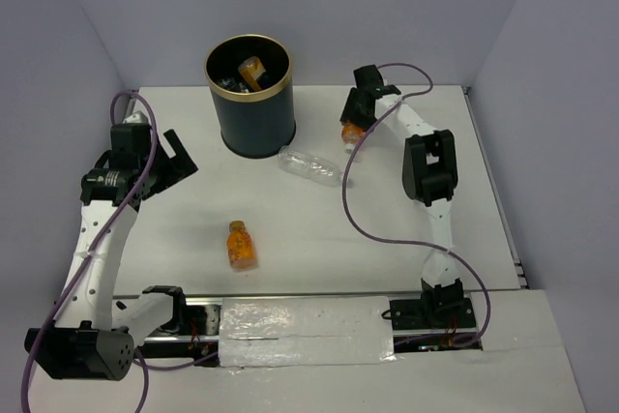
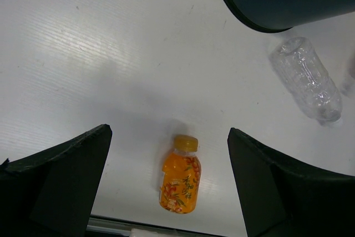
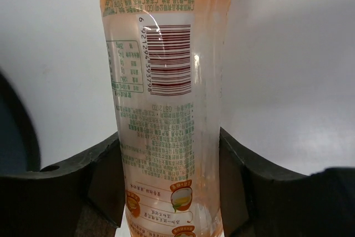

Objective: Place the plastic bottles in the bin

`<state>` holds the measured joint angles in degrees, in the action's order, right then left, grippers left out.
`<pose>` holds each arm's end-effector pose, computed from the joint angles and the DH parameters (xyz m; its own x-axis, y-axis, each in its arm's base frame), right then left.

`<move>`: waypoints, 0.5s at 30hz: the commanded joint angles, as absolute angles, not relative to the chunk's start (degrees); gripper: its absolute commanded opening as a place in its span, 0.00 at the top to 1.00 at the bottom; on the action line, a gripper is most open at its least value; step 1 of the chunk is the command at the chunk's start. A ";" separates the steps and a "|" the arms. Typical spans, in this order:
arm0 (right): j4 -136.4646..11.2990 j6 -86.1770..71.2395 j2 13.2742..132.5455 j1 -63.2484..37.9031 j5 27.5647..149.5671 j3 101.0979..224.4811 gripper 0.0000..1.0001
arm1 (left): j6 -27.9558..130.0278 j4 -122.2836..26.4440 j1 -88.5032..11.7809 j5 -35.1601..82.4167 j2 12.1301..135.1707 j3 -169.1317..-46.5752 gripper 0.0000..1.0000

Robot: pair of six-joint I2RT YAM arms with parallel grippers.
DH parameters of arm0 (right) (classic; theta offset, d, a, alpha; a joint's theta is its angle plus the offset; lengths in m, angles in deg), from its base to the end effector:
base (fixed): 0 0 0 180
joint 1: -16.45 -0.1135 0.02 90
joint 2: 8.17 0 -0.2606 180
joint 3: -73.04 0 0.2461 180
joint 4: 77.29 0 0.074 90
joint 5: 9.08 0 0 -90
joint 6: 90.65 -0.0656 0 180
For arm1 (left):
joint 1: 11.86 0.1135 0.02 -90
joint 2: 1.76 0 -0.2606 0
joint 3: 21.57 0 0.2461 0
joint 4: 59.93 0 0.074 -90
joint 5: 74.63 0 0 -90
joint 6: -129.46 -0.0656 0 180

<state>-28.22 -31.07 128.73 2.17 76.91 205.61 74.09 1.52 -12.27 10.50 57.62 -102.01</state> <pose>0.5233 0.1285 0.1610 -0.7750 0.3239 -0.5426 0.2166 0.9428 0.2535 0.2231 0.0040 0.3359 -0.5005 -0.5627 -0.6580 -0.4156 0.8229 -0.3876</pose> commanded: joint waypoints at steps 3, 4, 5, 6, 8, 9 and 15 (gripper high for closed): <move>-32.68 -28.26 106.74 -1.47 73.20 202.56 0.61 | 74.52 0.50 -12.04 8.78 55.46 -100.20 0.01; -32.94 -27.12 104.96 -2.26 72.58 202.56 0.60 | 74.52 0.50 -12.04 8.69 55.37 -100.11 0.01; -33.12 -26.59 103.47 -3.22 71.71 203.08 0.60 | 74.52 0.33 -12.04 8.69 55.37 -99.93 0.01; -33.38 -26.15 101.28 -5.41 69.78 203.61 0.59 | 74.52 0.33 -12.04 8.69 55.37 -99.93 0.01; -35.31 -25.35 100.12 -7.36 69.24 205.36 0.57 | 74.52 0.41 -12.13 9.04 55.37 -100.28 0.01; -36.71 -25.35 99.68 -9.19 68.71 205.72 0.56 | 74.61 0.50 -12.04 9.04 55.37 -100.37 0.01; -46.55 -28.33 102.21 -14.92 60.81 211.51 0.54 | 74.70 1.21 -12.04 9.13 53.97 -100.37 0.00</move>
